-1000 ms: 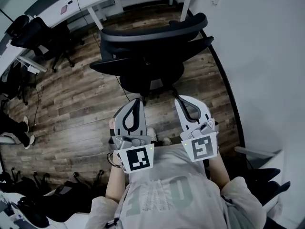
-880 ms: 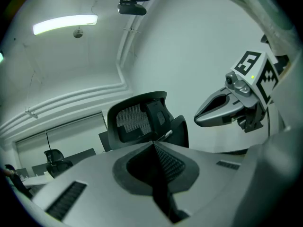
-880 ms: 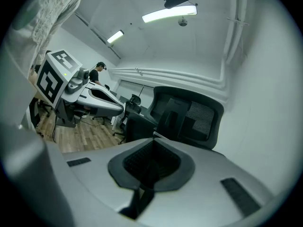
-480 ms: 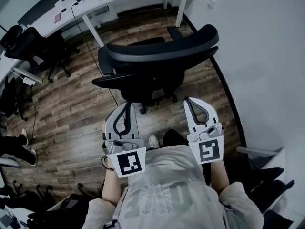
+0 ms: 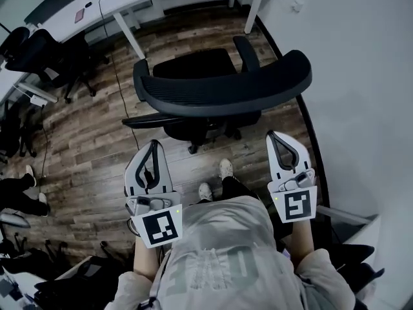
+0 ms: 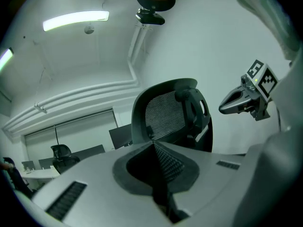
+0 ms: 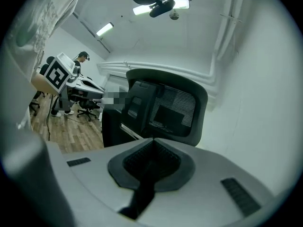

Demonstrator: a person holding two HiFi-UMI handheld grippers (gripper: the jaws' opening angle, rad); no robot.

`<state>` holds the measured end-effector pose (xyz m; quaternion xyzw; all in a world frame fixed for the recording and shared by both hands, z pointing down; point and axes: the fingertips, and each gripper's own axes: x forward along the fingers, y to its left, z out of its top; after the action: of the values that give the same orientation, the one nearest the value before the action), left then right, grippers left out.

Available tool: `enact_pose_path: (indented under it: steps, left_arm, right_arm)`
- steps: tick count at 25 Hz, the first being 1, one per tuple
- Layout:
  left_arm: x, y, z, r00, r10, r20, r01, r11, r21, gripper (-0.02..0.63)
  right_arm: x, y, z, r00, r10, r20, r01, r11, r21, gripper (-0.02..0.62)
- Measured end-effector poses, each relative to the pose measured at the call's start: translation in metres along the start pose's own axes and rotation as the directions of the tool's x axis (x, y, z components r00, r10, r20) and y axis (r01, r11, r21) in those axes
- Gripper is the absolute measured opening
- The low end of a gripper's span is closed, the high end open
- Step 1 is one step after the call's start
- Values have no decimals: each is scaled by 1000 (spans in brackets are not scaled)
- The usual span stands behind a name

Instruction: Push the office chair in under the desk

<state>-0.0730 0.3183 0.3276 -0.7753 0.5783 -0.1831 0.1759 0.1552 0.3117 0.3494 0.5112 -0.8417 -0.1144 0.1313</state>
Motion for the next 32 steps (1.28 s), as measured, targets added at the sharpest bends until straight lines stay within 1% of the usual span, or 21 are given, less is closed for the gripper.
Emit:
enact_pose_path:
  steps: [5,10,13,17,19,22,24,26,28,29,30,31,32]
  left_arm:
    - [19,1,5,998,49,-41,-49,999,0,15]
    - [34,-4,9,994,83,-76,-80,996,30,15]
    - [46,-11,14,990,105,-94,-105,994,3,15]
    - [55,-20,16,987,124,-99,-121,992,33,15]
    - [59,-21,20,989,122,-90,-118,992,47,15]
    - [61,-18,24,992,104,-74,-101,994,42,15]
    - [63,-14,24,994,80,-70,-77,996,47,15]
    - [64,-13,23,996,32,-78,-26,997,79,17]
    - [65,-18,19,993,-43,-109,57,990,129,21]
    - [65,-22,14,986,-91,-140,112,982,150,62]
    - [64,-27,7,973,-142,-181,172,971,167,168]
    - [62,-31,1,957,-186,-221,229,956,185,210]
    - [61,-33,-3,941,-219,-258,277,937,213,210]
  right_arm:
    - [16,-27,-3,999,49,7,-49,999,5,20]
    - [27,-51,-8,994,107,18,-107,994,10,20]
    - [33,-66,-7,986,167,26,-166,986,-22,20]
    - [48,-63,-6,970,235,66,-234,972,-24,20]
    - [55,-60,-5,963,261,69,-260,965,-18,21]
    - [60,-56,0,954,293,57,-293,956,-17,21]
    - [62,-52,5,945,323,47,-322,946,-26,21]
    - [62,-44,7,930,367,22,-365,929,-54,21]
    - [63,-38,6,906,422,-25,-422,901,-100,25]
    - [63,-35,5,891,450,-57,-454,882,-125,40]
    - [63,-31,1,872,479,-100,-489,859,-153,119]
    - [62,-27,-3,851,504,-149,-525,831,-183,200]
    - [61,-25,-6,831,521,-193,-554,805,-210,213]
